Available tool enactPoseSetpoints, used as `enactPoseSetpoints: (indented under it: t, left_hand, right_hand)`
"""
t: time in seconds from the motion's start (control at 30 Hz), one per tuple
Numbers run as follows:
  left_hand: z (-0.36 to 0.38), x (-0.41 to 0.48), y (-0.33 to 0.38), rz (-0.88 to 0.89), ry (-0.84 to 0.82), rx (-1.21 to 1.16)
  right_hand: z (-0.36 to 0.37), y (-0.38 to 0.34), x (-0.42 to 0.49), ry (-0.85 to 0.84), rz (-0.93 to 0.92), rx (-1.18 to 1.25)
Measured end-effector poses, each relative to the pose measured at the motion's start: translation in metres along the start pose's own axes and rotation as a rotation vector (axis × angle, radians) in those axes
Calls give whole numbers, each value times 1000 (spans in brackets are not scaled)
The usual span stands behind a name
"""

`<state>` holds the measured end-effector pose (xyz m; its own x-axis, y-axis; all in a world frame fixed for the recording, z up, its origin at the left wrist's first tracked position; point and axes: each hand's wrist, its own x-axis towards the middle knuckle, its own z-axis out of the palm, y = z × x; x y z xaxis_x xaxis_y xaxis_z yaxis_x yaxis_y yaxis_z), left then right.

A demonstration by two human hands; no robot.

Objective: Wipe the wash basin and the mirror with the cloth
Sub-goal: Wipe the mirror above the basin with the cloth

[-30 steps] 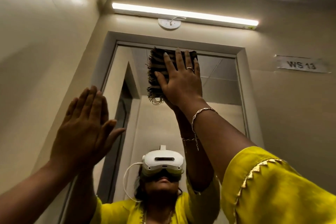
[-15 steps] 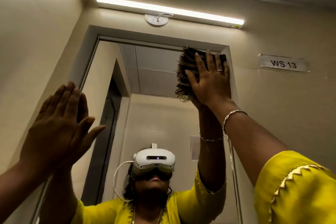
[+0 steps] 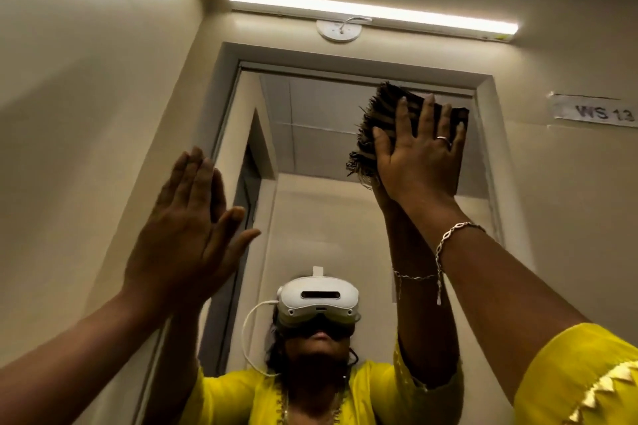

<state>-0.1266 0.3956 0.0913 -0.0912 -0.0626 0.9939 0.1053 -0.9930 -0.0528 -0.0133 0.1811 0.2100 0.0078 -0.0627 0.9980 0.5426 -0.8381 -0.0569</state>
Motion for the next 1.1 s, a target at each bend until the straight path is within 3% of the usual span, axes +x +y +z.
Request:
enactPoseSetpoints:
  t: [0.33,0.57,0.73,1.1]
  left_hand:
    - [12,-3,-19,58,73,116]
    - [3,0,-9,20,107,-68]
    - [3,0,-9,92,128,98]
    - [5,1,-11,114,119,196]
  right_hand:
    - [11,-123,-19,2,-163,119]
    - [13,-166,-18,-65,-235,149]
    - [12,-169,-22,-69,-293,162]
    - [8,-122,-30,-55,-333,186]
